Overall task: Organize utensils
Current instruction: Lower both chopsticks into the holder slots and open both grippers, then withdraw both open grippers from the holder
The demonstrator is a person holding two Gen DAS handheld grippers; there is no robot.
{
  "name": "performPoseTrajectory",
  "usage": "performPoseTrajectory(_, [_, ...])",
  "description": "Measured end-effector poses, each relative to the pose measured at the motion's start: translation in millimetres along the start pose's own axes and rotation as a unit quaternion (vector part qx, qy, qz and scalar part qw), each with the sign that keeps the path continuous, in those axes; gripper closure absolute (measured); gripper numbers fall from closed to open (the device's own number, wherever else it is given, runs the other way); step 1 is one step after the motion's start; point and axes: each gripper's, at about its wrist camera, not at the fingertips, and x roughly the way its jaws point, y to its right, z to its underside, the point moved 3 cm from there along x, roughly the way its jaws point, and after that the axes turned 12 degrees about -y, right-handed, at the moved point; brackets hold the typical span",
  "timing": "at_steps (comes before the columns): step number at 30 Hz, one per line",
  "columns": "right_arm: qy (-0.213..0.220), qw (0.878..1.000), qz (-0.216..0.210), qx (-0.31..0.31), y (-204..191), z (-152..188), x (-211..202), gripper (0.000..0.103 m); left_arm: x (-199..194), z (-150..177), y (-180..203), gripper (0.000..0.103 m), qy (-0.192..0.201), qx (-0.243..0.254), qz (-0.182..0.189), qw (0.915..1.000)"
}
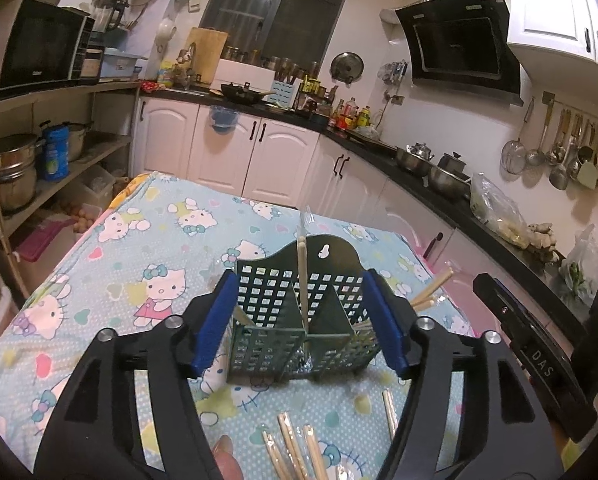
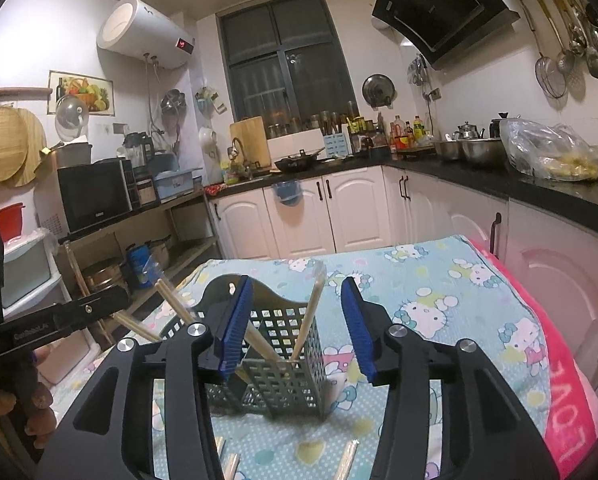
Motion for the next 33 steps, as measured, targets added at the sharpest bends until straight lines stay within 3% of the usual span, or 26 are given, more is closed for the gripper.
performPoseTrajectory(15, [-0.01,1.0,-0.002,-0.003,-1.2,12.6,-21.5,0.048,-17.2,19.0,-7.4,0.013,-0.003,-0.008,0.0,1.0])
performPoseTrajectory(33, [-0.039,0.999,0.0,-0.021,-10.2,32.6,-49.8,0.047,-26.9,48.0,-14.4,0.012,-0.024,-0.009,-0.011,0.9996])
